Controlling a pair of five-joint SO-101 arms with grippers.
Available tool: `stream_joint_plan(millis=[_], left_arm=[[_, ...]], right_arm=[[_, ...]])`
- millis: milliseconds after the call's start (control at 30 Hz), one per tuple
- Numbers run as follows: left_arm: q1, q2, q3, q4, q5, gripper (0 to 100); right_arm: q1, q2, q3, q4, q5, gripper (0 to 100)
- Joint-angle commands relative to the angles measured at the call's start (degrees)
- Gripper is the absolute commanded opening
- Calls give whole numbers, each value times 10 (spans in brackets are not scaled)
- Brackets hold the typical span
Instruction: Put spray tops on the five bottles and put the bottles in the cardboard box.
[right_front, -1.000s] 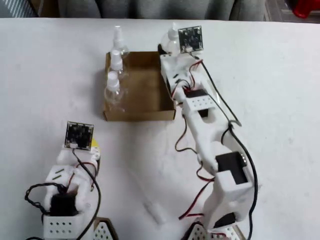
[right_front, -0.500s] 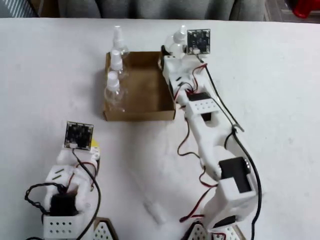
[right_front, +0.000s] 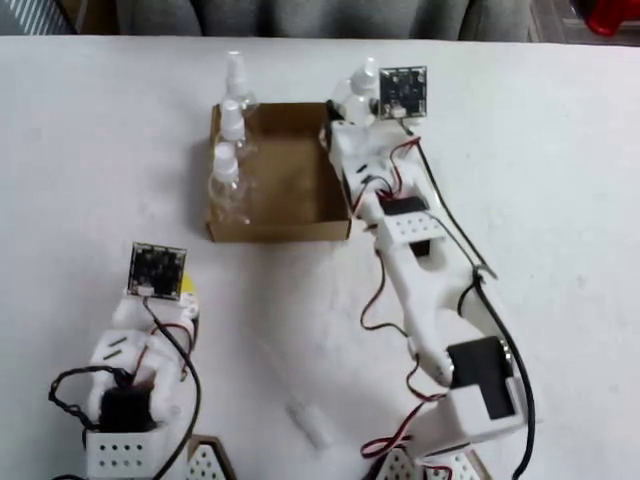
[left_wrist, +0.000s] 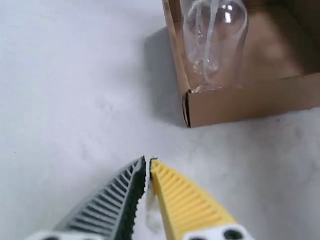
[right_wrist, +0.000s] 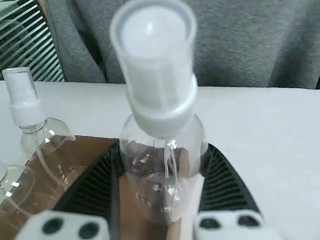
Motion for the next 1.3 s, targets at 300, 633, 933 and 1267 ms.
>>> stream_joint_plan(millis=[300,633,933,1267], left_arm=[[-88,-3,-22,-79,81,20],[-96,-2,-112,-29,84,20],[-96,36,-203,-5,83,20],[-96,344,-385,-68,128,21]], right_arm=[[-2,-206,111,15,1,15],[-7,-385,162,195,1,15],[-3,-472,235,226,1,15],[-7,-490,264,225,1,15]])
